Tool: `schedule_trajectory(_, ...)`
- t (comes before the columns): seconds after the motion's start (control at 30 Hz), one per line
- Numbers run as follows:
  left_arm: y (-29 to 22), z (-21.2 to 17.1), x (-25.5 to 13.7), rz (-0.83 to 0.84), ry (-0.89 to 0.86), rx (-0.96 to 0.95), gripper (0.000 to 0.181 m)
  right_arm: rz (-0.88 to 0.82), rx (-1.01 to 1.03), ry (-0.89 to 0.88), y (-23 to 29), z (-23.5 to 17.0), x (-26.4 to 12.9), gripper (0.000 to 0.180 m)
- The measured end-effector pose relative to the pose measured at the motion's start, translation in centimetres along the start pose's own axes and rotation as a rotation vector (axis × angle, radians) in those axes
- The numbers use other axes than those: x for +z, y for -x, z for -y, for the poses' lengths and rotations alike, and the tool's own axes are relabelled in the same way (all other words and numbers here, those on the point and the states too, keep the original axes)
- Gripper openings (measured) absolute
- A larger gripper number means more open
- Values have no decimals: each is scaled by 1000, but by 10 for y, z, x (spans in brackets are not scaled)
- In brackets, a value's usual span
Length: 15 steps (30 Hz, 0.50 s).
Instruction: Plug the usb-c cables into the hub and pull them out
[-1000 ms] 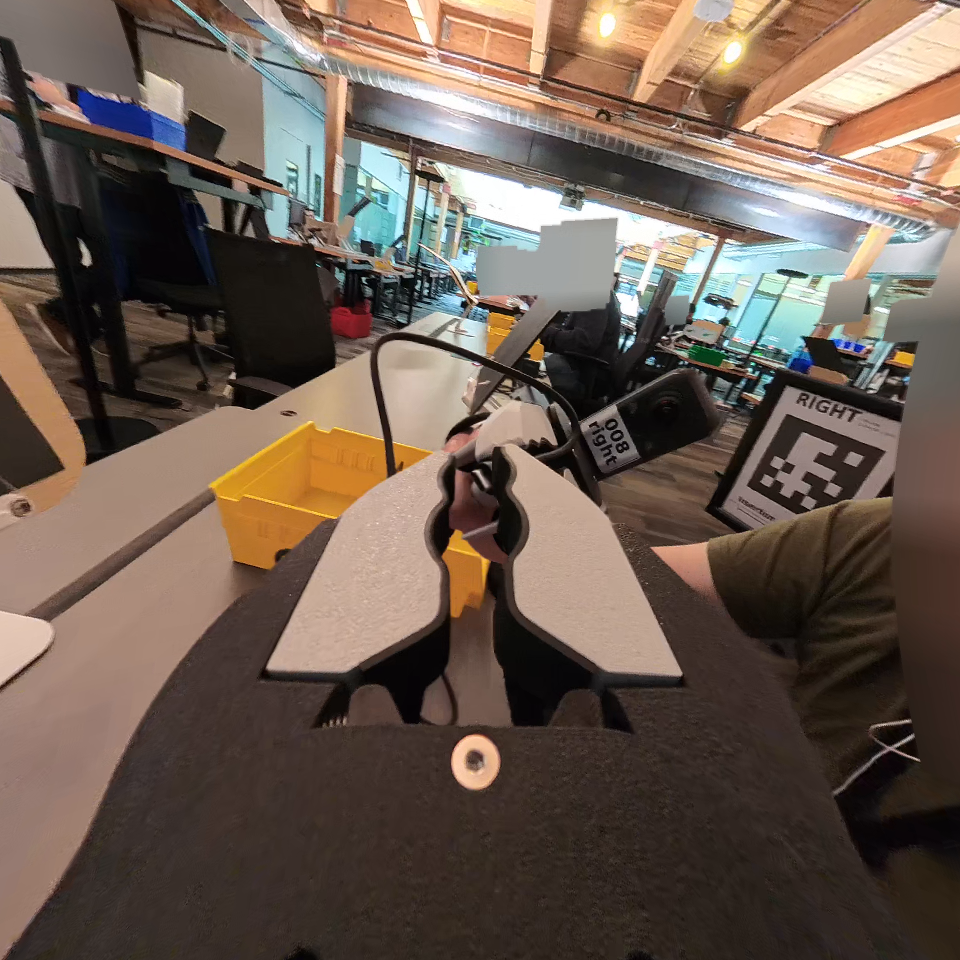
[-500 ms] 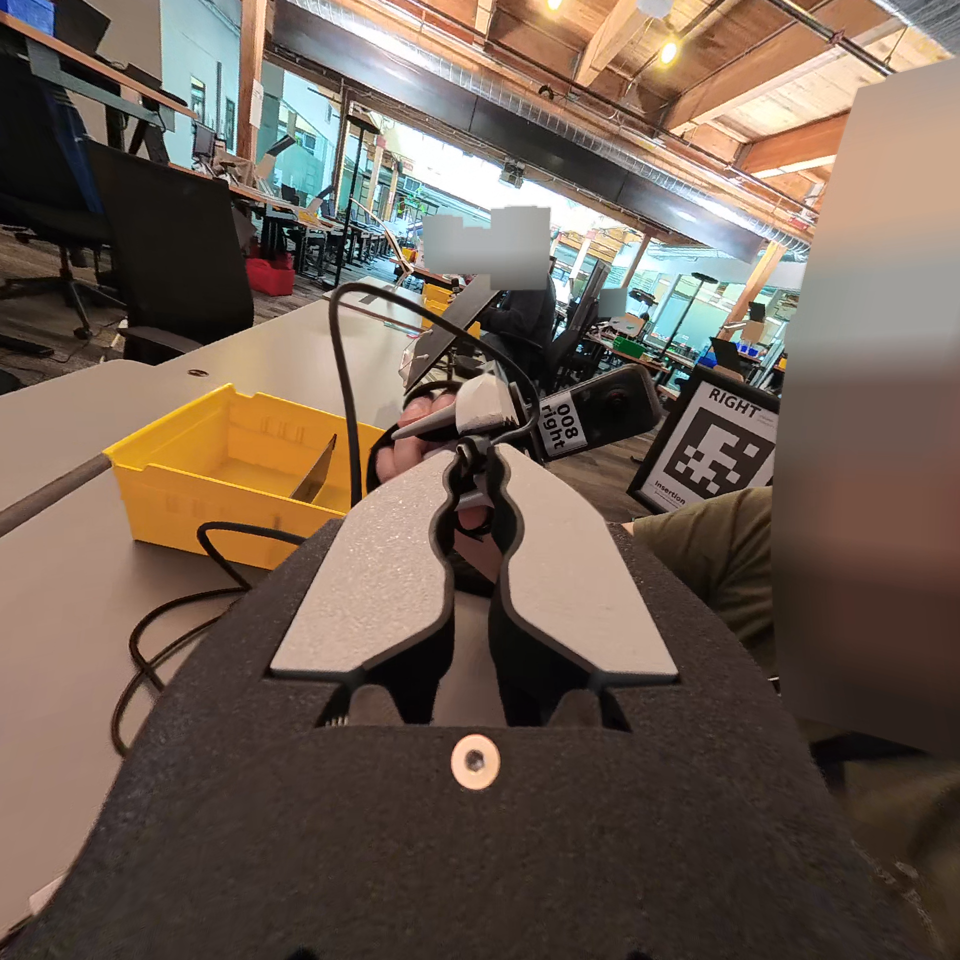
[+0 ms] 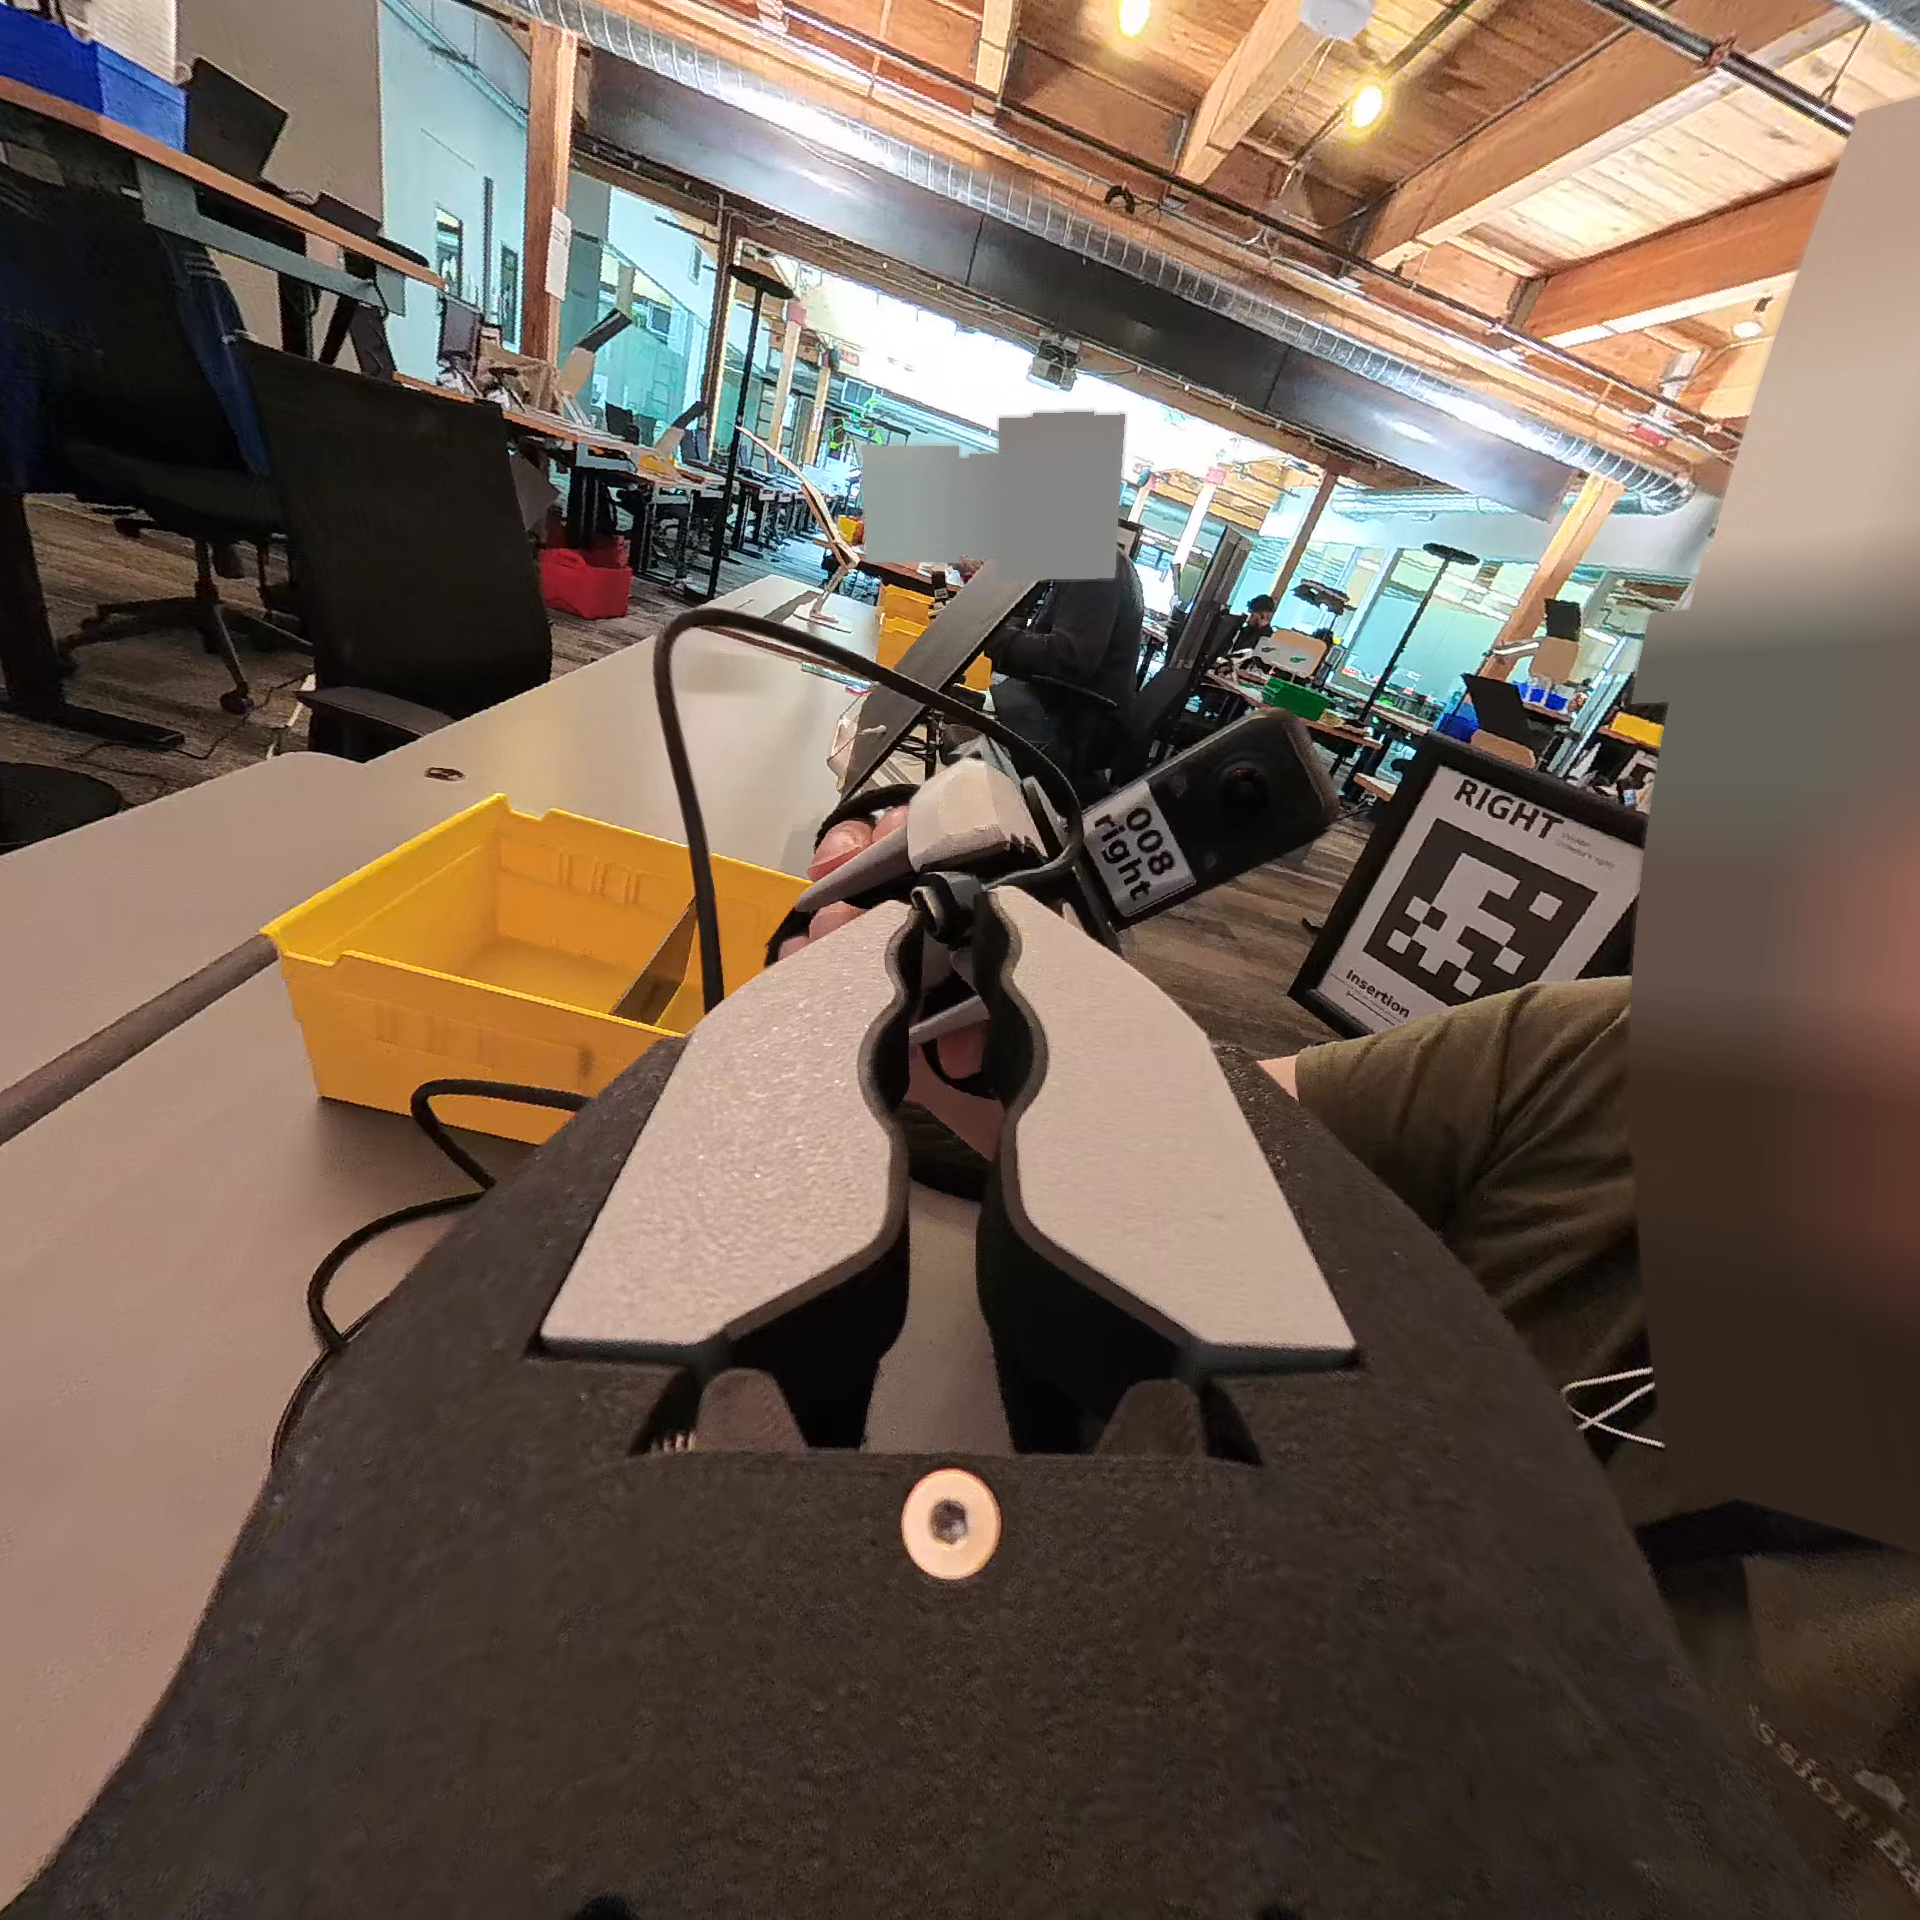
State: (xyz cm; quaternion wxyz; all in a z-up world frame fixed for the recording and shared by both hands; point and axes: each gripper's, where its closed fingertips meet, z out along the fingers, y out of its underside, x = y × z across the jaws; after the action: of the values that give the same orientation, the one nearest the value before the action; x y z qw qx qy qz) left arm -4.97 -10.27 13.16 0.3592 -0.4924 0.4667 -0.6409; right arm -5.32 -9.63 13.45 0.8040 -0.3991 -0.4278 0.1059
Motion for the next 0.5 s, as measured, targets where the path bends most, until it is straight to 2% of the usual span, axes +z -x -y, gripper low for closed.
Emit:
schedule_trajectory(0.13, 3, 2, 0, 15, -11, 1, 8, 2, 37, 4, -2, -1, 1, 15)
schedule_trajectory(0.5, 2, 3, 0, 20, -17, 16, 8, -22, -18, 32, -2, -2, 2, 14)
